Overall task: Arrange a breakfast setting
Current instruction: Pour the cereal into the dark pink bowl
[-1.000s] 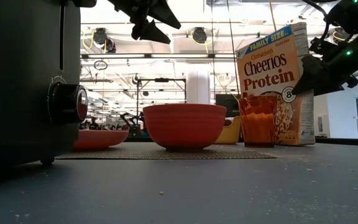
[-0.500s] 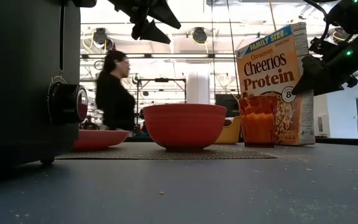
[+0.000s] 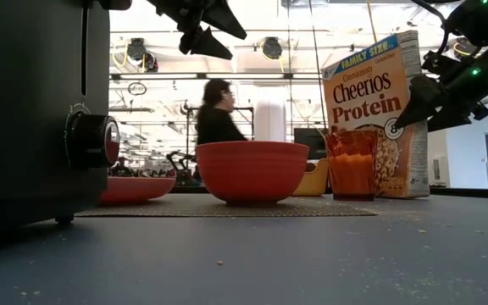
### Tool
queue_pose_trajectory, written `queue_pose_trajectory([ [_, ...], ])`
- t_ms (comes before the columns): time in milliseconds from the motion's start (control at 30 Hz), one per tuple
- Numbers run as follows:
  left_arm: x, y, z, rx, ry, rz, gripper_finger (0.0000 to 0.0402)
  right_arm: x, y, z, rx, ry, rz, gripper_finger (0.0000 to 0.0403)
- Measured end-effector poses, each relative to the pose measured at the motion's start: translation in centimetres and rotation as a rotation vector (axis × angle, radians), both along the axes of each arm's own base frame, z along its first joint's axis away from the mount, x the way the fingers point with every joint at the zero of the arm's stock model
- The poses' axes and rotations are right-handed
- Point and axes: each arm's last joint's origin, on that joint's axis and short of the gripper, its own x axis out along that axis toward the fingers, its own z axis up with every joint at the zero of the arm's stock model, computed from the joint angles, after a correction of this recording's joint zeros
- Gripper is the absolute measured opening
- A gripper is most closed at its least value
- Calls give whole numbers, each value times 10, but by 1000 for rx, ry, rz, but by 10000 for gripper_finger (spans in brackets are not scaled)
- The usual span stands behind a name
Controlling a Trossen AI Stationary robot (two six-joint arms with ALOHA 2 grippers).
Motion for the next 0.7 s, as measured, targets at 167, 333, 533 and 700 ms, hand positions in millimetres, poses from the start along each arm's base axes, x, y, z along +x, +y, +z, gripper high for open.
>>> queue_pose_trajectory([
  [167,0,0,0,0,0,0,365,1,0,1,-14,-4,10,395],
  [333,0,0,0,-6,-2,3,365,5,-1,7,-73,-18,47,394],
  [533,0,0,0,-9,-2,5,365,9,-2,15,-137,-56,75,394],
  [700,0,0,0,-9,-3,5,365,11,-3,20,-192,-62,97,394],
])
